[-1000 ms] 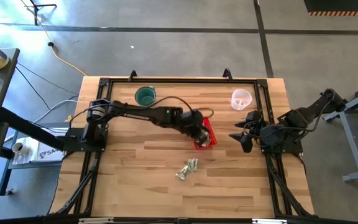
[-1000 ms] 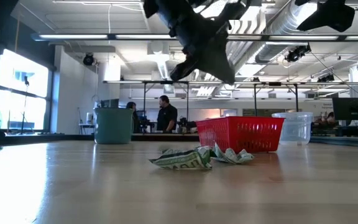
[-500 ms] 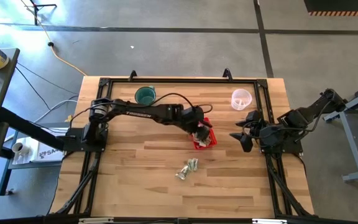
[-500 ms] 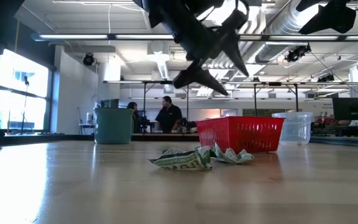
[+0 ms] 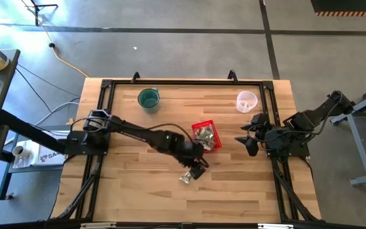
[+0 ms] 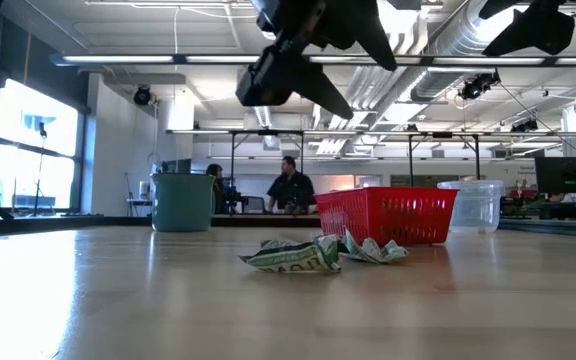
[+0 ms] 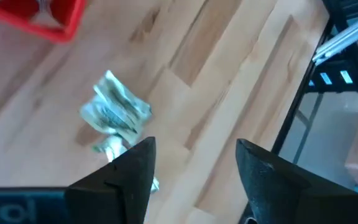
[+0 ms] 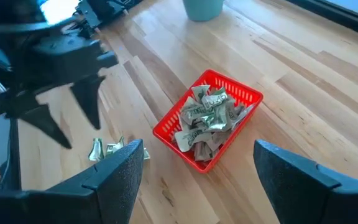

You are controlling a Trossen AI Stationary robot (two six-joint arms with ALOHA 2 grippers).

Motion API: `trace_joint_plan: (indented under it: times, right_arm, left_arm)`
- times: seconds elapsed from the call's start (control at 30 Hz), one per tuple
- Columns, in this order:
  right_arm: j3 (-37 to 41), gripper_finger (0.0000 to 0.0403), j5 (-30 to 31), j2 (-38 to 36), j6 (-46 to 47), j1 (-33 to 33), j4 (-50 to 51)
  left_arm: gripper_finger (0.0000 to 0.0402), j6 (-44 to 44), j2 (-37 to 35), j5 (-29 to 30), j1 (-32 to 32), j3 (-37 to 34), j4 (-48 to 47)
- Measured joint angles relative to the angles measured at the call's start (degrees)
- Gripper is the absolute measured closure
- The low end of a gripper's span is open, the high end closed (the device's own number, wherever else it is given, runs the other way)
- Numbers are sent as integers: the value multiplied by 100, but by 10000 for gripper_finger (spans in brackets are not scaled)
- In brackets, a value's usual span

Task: Pick and place items into bin
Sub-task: Put the stevia packet into the orange bin

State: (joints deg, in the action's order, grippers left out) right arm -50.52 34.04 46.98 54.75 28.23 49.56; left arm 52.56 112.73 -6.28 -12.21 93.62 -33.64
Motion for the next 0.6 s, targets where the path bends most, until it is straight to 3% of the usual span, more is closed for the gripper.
trace_joint_plan:
  times: [0.33,0.6]
  right_arm:
    - [0,110,-656,518,225,-13,-90]
    - [0,110,-1066,1239,329,-13,-171]
  left_arm:
    - [182,977,0,539,-604,2,0]
    - [188,1294,0,623,-655,2,10]
